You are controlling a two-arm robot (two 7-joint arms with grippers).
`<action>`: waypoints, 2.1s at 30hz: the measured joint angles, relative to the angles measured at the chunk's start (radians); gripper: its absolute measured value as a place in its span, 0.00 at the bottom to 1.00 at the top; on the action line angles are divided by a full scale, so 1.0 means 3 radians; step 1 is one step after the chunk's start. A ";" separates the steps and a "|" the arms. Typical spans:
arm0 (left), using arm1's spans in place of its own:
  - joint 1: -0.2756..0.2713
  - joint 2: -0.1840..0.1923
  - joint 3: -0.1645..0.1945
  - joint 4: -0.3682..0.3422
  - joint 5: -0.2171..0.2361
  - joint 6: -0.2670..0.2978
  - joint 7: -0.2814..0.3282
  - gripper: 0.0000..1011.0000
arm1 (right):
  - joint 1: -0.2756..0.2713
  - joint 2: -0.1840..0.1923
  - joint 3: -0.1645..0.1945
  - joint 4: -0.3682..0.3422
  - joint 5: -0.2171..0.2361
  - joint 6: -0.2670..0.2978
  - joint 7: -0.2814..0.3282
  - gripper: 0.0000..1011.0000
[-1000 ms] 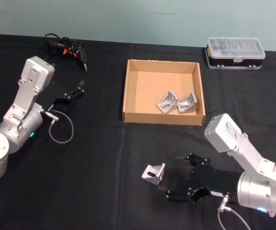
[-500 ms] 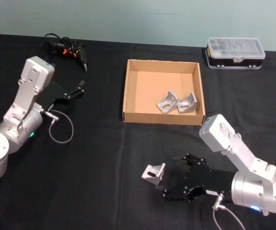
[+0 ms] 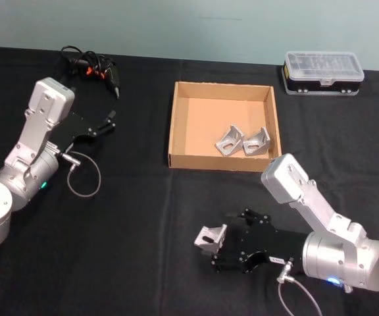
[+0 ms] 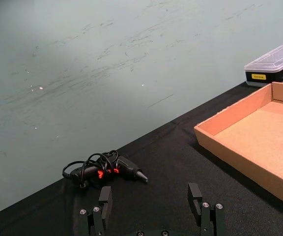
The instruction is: Use one hand to pick up the angle iron from the table and place it into the box.
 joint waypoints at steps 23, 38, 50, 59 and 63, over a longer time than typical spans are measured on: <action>0.0000 0.0000 0.0000 0.0000 0.0000 0.0000 0.0000 1.00 | 0.0074 0.0014 -0.0121 0.0052 0.0068 -0.0003 -0.0107 0.99; 0.0000 0.0000 0.0000 0.0000 0.0000 0.0000 0.0000 1.00 | 0.0046 0.0030 -0.0094 0.0069 0.0095 -0.0005 -0.0172 0.99; 0.0000 0.0000 0.0000 0.0000 0.0000 0.0000 0.0000 1.00 | 0.0069 0.0024 -0.0115 0.0086 0.0078 -0.0006 -0.0175 0.81; 0.0000 0.0000 0.0000 0.0000 0.0000 0.0000 0.0000 1.00 | 0.0064 0.0012 -0.0115 0.0086 0.0067 -0.0006 -0.0184 0.54; 0.0000 0.0000 0.0000 0.0000 0.0000 0.0000 0.0000 1.00 | 0.0058 0.0008 -0.0109 0.0086 0.0061 -0.0007 -0.0188 0.45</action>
